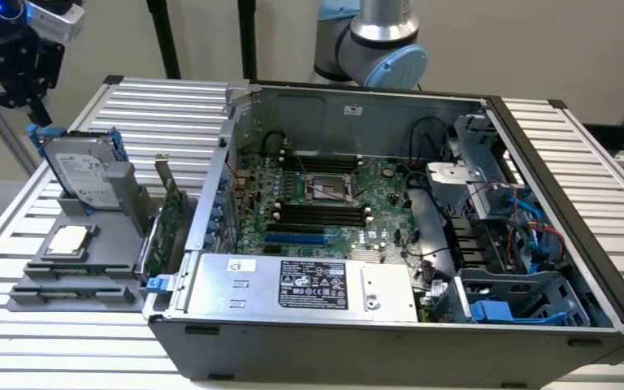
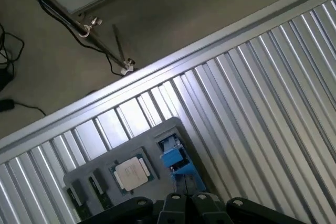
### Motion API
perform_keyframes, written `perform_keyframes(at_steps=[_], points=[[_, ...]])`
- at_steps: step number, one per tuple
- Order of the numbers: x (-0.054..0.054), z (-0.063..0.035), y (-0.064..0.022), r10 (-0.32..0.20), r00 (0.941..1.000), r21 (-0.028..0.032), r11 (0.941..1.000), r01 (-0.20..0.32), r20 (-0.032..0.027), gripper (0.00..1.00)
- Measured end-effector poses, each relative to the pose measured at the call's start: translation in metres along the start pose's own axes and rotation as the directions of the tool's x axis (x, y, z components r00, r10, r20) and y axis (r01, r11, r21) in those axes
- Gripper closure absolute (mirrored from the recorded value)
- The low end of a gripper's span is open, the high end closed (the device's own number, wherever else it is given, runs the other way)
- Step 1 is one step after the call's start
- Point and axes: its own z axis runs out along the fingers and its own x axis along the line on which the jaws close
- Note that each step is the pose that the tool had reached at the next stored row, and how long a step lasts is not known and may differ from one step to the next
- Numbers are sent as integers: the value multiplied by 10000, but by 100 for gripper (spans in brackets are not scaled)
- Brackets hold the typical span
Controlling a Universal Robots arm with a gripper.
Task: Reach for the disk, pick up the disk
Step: 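Pick up the disk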
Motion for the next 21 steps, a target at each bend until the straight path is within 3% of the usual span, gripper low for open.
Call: perform_keyframes(at_steps=[6, 18, 21], points=[[0, -4, 0, -1082, 9941, 2, 9941, 1082, -38, 89], [-9, -15, -17, -2500, 9682, -7, 9682, 2500, -90, 89], [-8, -16, -19, -2893, 9572, -1, 9572, 2893, -104, 89]])
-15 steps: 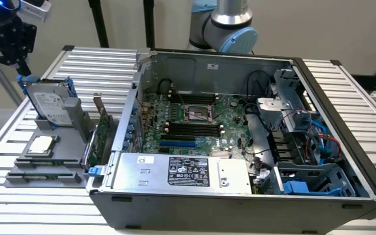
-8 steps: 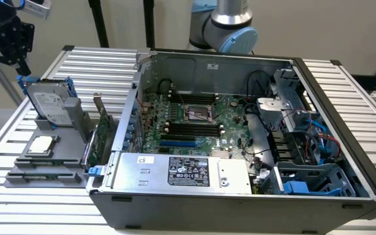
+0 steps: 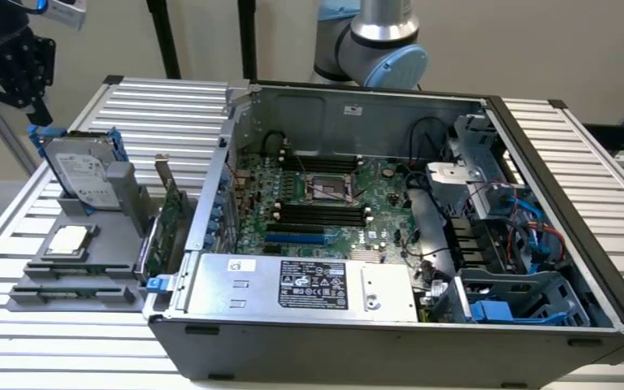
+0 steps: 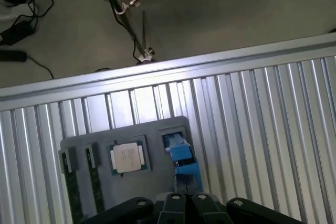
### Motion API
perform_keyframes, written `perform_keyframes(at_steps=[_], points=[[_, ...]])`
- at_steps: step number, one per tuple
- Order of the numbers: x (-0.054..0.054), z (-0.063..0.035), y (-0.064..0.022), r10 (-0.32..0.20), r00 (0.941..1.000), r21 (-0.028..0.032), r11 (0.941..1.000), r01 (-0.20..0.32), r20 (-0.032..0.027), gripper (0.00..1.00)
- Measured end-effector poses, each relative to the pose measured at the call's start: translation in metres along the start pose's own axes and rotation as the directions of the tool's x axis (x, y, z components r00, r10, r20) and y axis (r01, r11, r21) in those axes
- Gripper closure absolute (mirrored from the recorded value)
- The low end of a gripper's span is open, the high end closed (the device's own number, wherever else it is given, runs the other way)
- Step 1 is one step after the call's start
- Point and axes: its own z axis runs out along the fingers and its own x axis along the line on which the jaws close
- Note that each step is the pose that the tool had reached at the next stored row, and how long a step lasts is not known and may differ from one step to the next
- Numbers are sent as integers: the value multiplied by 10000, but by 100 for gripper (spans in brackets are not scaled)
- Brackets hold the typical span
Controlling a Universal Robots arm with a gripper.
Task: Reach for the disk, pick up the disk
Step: 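Pick up the disk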
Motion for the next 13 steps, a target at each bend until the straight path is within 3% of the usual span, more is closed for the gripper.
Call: perform_keyframes(at_steps=[13], points=[[-16, 4, -26, -917, 9958, 78, 9958, 917, -24, 89]])
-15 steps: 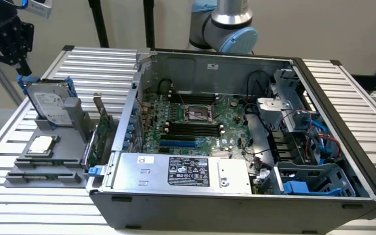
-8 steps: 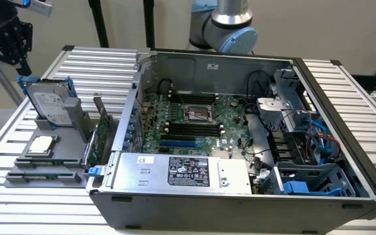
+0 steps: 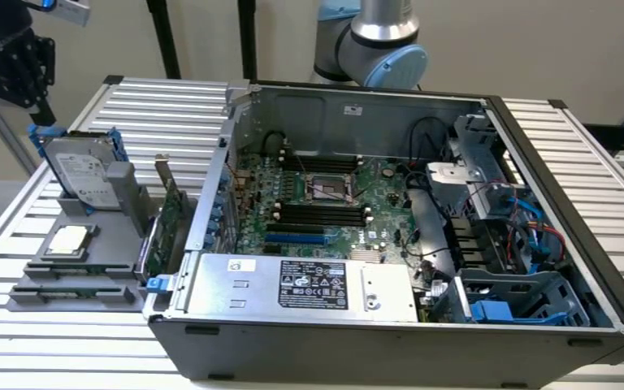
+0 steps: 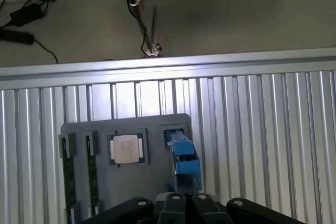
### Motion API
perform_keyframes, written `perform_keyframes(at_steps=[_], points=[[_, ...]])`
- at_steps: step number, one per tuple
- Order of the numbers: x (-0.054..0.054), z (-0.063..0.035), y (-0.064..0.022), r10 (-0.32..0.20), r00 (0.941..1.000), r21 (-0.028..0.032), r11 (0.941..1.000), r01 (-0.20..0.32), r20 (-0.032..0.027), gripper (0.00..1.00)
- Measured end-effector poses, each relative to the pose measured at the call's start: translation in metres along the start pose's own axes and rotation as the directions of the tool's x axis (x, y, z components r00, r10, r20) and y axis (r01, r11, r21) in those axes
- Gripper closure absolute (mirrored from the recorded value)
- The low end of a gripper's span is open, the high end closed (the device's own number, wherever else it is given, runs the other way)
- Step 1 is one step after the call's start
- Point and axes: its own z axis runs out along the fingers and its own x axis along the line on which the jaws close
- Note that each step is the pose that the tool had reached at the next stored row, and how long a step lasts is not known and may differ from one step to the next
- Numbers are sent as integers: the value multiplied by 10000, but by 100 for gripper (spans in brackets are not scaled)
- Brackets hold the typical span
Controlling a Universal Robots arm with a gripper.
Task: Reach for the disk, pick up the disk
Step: 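Pick up the disk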
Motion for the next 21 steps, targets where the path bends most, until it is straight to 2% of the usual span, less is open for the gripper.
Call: perform_keyframes(at_steps=[6, 13, 14, 15, 16, 17, 19, 20, 21], points=[[-89, 12, 6, -202, 9998, 17, 9998, 202, -5, 89], [-94, 17, 61, -337, 9994, 17, 9994, 337, -8, 88], [-94, 17, 61, -337, 9994, 17, 9994, 337, -9, 82], [-94, 17, 60, -338, 9994, 18, 9994, 338, -8, 82], [-94, 17, 61, -337, 9994, 18, 9994, 337, -9, 70], [-94, 17, 61, -339, 9994, 18, 9994, 339, -8, 70], [-95, 18, 60, -359, 9994, 18, 9994, 359, -9, 58], [-95, 19, 59, -375, 9993, 19, 9993, 375, -9, 58], [-95, 21, 58, -393, 9992, 18, 9992, 393, -10, 53]])
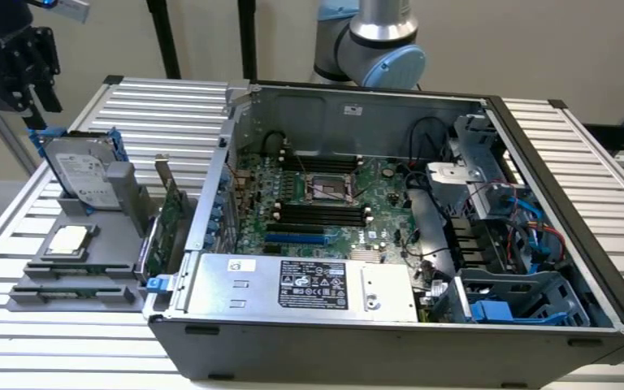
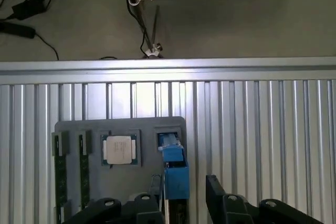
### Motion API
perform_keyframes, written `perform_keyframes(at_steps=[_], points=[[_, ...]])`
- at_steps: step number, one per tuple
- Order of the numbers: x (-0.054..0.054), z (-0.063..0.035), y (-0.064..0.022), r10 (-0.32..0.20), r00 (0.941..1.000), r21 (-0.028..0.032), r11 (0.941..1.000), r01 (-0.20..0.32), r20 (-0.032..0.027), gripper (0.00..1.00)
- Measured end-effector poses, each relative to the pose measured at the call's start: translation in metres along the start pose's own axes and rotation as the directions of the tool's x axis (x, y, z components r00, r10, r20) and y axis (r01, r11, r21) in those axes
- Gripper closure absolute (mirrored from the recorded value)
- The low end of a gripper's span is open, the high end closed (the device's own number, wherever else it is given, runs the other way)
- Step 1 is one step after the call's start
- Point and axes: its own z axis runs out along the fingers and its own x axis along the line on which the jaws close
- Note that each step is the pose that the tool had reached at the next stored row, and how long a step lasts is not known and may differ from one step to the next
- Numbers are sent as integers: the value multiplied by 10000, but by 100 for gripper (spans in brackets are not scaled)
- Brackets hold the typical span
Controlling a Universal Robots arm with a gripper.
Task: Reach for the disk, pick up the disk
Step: 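Pick up the disk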
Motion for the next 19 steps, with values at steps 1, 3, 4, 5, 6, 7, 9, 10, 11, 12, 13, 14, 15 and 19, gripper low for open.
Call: perform_keyframes(at_steps=[1, 3, 4, 5, 6, 7, 9, 10, 11, 12, 13, 14, 15, 19], points=[[0, 2, -1, -19, 10000, 0, 10000, 19, -1, 53], [0, 13, -3, -58, 10000, -2, 10000, 58, -3, 40], [0, 24, -3, -78, 10000, -1, 10000, 78, -3, 40], [1, 37, -3, -97, 10000, -1, 10000, 97, -3, 40], [1, 51, -3, -117, 9999, -1, 9999, 117, -4, 40], [1, 69, -4, -137, 9999, 0, 9999, 137, -3, 40], [2, 104, -5, -175, 9998, -2, 9998, 175, -5, 40], [3, 122, -6, -190, 9998, -1, 9998, 190, -5, 40], [4, 141, -6, -204, 9998, -1, 9998, 204, -6, 40], [6, 158, -6, -217, 9998, -2, 9998, 217, -7, 40], [9, 176, -7, -227, 9997, -2, 9997, 227, -7, 40], [12, 194, -8, -237, 9997, -1, 9997, 237, -7, 40], [15, 213, -8, -247, 9997, -2, 9997, 247, -7, 40], [26, 284, -10, -288, 9996, -2, 9996, 288, -8, 40]])
